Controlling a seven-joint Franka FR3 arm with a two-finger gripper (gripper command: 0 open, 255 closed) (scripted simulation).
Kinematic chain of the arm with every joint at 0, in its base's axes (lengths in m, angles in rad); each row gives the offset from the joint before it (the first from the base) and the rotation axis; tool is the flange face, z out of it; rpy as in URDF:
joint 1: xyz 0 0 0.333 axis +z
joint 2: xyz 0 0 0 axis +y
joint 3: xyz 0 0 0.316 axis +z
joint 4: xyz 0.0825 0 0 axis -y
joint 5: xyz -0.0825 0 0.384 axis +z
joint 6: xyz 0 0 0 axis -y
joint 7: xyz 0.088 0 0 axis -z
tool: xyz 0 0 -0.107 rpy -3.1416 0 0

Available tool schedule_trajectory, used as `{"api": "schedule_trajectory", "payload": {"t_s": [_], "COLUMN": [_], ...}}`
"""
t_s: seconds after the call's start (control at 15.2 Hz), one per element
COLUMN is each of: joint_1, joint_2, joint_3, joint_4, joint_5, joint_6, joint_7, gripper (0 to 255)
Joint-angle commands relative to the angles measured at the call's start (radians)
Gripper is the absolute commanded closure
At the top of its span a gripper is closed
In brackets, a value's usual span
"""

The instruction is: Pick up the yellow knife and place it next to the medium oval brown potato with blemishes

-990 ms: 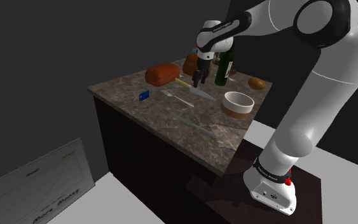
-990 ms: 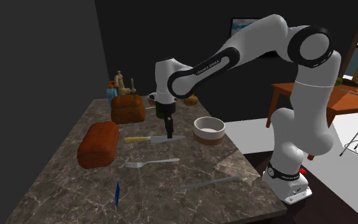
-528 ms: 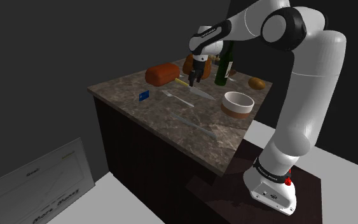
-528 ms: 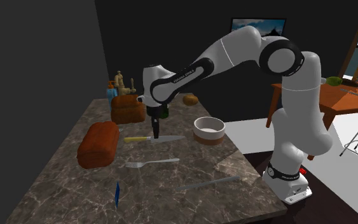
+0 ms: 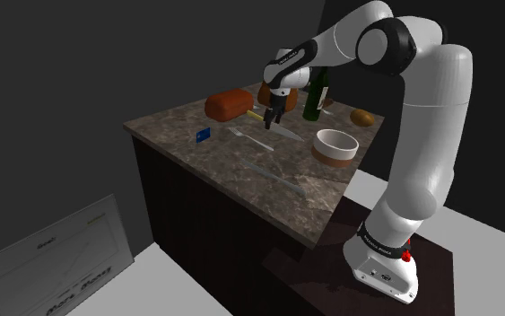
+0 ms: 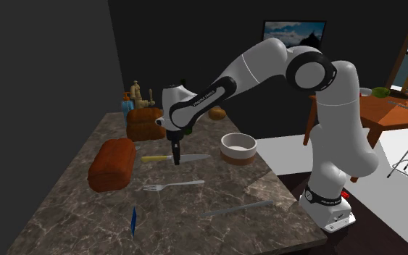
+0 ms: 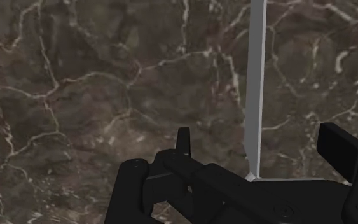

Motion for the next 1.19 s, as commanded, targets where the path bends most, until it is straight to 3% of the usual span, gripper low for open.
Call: {"api": "schedule_trajectory", "payload": {"t_s": [0.0,0.4,0.46,1.12], "joint_1": [-0.002,-0.002,-0.002,-0.001], "joint_2": [0.007,0.007,0.007,0.0], "joint_3": [0.001,0.001,0.001,0.0], "joint_4": [-0.001,-0.001,-0.001,0.003], "joint_5": [0.003,0.003,0.003,0.0], "joint_6": [0.009,0.009,0.009,-0.002], "joint_7": [-0.003,-0.003,-0.003,0.0], "gripper": [0,0,255,255]}}
